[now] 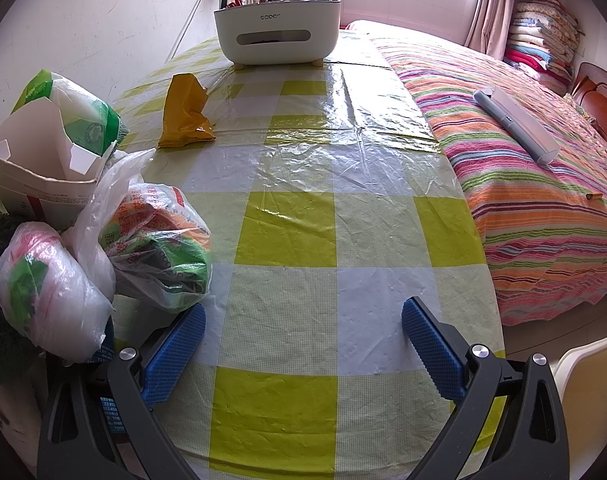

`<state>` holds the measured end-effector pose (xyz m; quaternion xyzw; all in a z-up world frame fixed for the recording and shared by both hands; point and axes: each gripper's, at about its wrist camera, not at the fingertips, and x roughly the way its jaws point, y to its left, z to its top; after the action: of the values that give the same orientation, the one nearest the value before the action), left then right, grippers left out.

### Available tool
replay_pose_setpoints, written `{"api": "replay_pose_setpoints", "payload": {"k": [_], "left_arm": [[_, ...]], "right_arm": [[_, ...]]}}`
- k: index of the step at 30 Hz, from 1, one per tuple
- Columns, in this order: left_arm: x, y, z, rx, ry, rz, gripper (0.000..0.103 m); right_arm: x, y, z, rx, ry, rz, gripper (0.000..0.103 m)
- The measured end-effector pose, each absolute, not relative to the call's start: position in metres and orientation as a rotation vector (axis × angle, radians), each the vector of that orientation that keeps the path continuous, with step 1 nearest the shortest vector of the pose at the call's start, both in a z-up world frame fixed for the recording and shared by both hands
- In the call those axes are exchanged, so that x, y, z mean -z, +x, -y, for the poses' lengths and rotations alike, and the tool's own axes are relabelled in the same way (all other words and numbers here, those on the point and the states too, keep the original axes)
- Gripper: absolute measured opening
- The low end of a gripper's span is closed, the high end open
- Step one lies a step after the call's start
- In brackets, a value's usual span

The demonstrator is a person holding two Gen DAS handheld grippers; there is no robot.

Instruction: Collect trash

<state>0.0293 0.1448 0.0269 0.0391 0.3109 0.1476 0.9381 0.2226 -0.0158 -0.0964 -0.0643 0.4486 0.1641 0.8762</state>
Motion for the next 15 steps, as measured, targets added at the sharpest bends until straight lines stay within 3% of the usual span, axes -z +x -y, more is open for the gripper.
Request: {"api": "replay_pose_setpoints", "payload": {"k": [15], "left_arm": [[-0.016,0.048,-0.145,-0.285,0.048,-0.696,0.096]], "right_arm": [[0.097,0.222,0.015,-0.343,-0.134,-0.936,0.096]]}}
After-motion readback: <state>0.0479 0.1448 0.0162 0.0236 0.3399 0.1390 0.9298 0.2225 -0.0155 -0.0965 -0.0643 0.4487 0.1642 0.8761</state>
